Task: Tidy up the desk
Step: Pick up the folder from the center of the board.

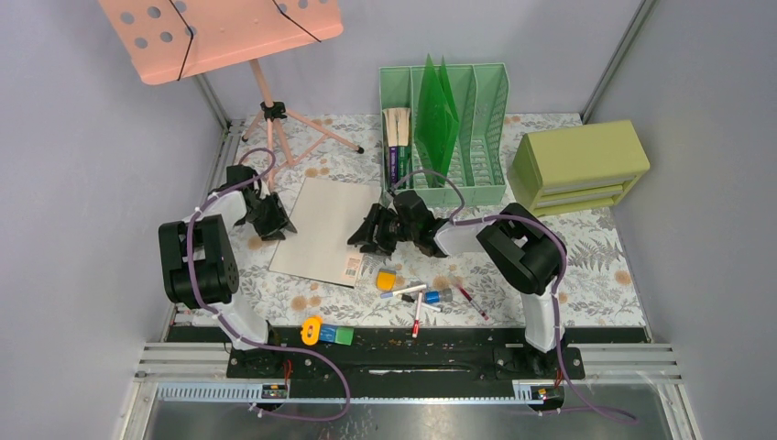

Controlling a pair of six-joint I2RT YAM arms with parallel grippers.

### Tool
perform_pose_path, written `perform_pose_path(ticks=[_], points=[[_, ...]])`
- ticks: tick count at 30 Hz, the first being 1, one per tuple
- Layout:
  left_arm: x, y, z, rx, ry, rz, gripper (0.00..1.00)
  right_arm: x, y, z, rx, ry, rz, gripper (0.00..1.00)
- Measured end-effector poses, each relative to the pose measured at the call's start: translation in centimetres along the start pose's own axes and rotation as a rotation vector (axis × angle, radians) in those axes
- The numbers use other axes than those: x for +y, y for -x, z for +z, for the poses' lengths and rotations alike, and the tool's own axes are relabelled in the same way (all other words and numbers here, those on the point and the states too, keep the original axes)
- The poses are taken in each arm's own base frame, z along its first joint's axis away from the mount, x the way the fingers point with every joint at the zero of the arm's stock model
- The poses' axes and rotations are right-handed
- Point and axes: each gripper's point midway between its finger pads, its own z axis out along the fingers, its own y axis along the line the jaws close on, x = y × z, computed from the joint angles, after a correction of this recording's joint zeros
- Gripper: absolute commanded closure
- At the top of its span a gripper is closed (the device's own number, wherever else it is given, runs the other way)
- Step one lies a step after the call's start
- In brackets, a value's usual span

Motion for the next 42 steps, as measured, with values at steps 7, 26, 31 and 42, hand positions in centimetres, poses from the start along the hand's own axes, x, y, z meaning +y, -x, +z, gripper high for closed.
perform_pose_path(ticks=[7,26,31,42], points=[[2.3,-1.0,-1.8,-0.021,0.172,0.03,0.46,-0.9,0.3,-0.2,-0.028,-0.055,0.003,0.35],[3.9,-2.3,-0.4,0.08,0.218,0.018,0.72,-2.7,0.8,0.7,-0.017,-0.16,-0.007,0.28],[4.3,-2.0,-0.4,0.075,0.219,0.02,0.8,-2.3,1.1,1.0,-0.005,-0.12,0.023,0.3],[3.2,-2.1,0.1,0.05,0.11,0.003,0.83,-2.4,0.2,-0.4,-0.018,-0.053,0.071,0.31]])
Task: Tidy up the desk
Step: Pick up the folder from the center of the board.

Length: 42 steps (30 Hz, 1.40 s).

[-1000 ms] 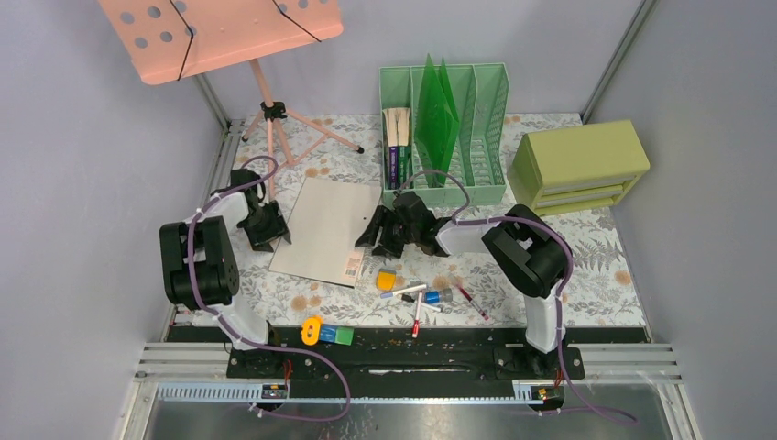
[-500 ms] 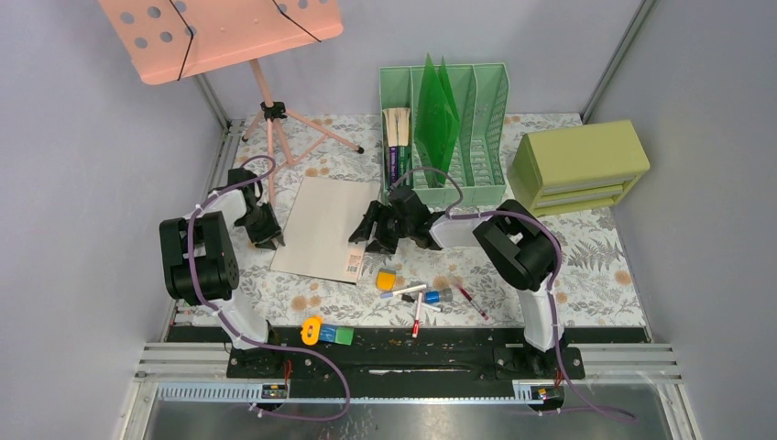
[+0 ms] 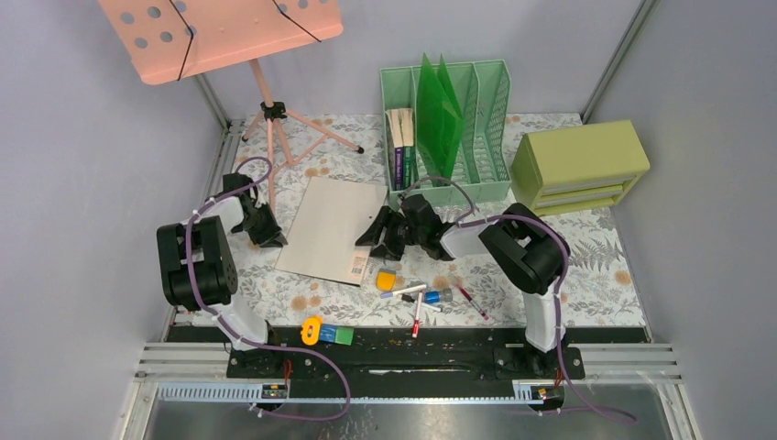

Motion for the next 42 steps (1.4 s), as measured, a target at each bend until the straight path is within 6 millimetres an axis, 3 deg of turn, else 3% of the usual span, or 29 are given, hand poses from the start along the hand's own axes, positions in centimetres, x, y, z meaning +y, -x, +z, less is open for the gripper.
perform_pose_path(ticks=[7,14,25,34,37,42], points=[[-1.7,-0.7,0.2,-0.016,-0.117,-0.042,0.86,-0.9,-1.4,-1.9,0.007,-0.001,0.061,0.31],[-1.9,-0.9,0.1,-0.03,-0.146,-0.046,0.87,-0.8,-2.2,-2.4,0.036,0.005,0.087,0.32],[-1.8,-2.3,-0.3,-0.018,-0.153,-0.036,0.86,1.8,-3.4,-4.8,0.093,0.062,0.075,0.32],[-2.7,-5.3,-0.6,0.087,-0.193,-0.031,0.86,5.4,-4.6,-9.0,0.07,0.176,0.036,0.32],[-3.3,-6.1,-0.8,0.121,-0.212,-0.027,0.86,5.2,-5.3,-9.9,0.068,0.181,0.026,0.32],[-4.2,-7.6,-0.7,0.173,-0.244,-0.016,0.85,2.9,-7.0,-10.9,0.093,0.104,0.001,0.31]])
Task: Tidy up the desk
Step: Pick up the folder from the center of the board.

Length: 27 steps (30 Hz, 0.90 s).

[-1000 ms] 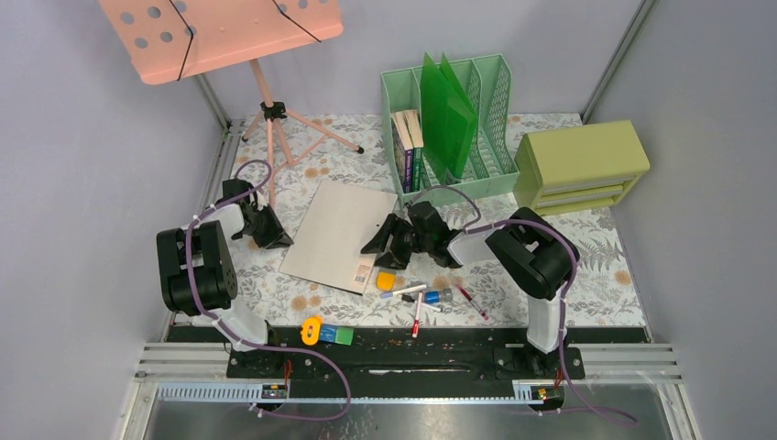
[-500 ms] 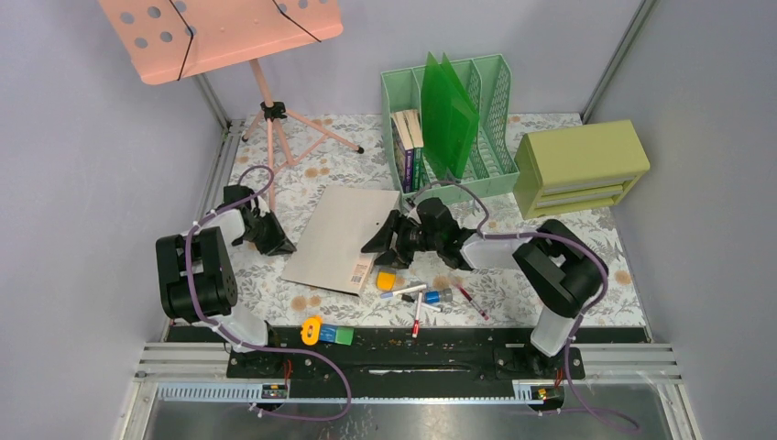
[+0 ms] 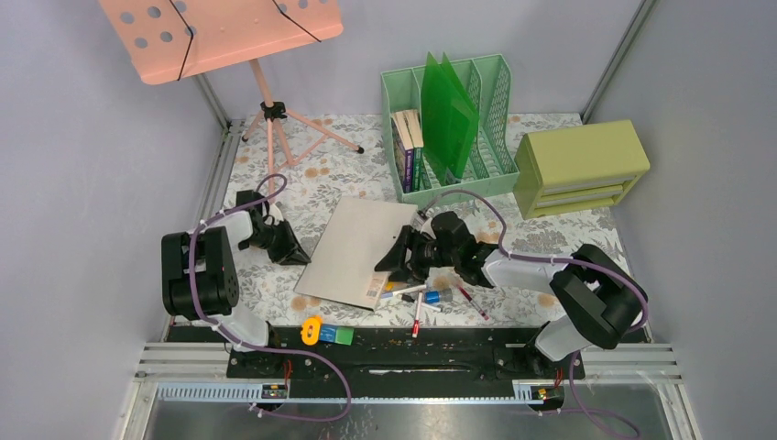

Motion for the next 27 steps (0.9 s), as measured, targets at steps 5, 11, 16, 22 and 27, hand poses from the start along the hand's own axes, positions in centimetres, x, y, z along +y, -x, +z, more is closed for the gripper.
perform_pose_path(ticks=[5,11,16,22,27], points=[[-0.5,-1.0,0.4,0.053,-0.035,-0.014,0.84,-3.5,-0.4,-0.3,-0.001,-0.14,-0.02,0.3],[-1.0,-2.1,0.8,0.113,-0.066,-0.031,0.83,-6.0,0.9,-0.9,-0.027,-0.22,-0.016,0.3],[-1.5,-3.0,1.0,0.156,-0.089,-0.035,0.82,-7.7,2.9,-1.3,-0.068,-0.253,0.001,0.3],[-1.8,-3.3,1.2,0.17,-0.1,-0.027,0.81,-9.6,3.9,-1.0,-0.066,-0.303,-0.004,0.34],[-1.9,-3.5,1.3,0.181,-0.106,-0.023,0.81,-9.7,5.0,-0.3,-0.071,-0.291,-0.024,0.43]])
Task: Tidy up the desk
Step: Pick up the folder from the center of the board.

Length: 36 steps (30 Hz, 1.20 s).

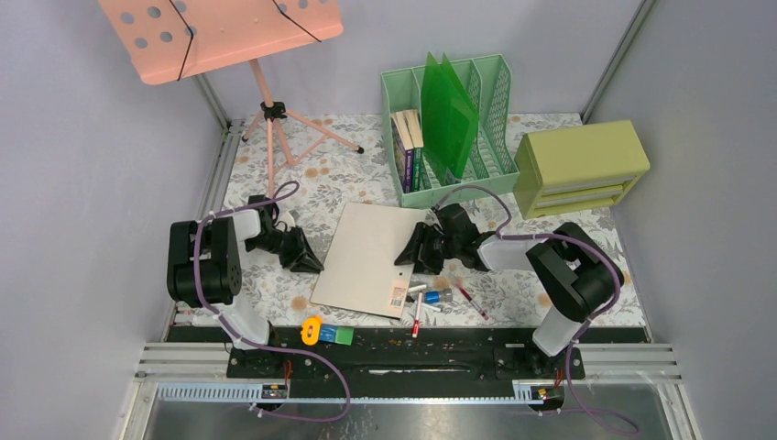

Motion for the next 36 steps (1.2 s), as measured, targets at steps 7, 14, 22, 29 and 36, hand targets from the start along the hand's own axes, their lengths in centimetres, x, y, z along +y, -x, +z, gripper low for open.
perform_pose_path(ticks=[7,14,22,29,36], points=[[-0.2,-0.2,0.1,0.011,-0.001,0.012,0.78,1.4,0.5,0.2,-0.003,0.086,-0.023,0.72],[-0.3,-0.2,0.0,0.009,0.0,0.021,0.71,5.3,1.1,-2.0,-0.047,0.248,-0.082,0.98],[-3.1,1.2,-3.6,-0.174,-0.008,0.175,0.53,7.1,0.9,-3.7,-0.063,0.322,-0.119,1.0],[-9.1,2.4,-10.4,-0.46,-0.087,0.35,0.31,9.7,1.2,-6.4,-0.091,0.348,-0.171,1.0],[-14.3,1.6,-16.4,-0.689,-0.204,0.453,0.2,14.9,2.7,-13.0,-0.236,0.415,-0.335,1.0]])
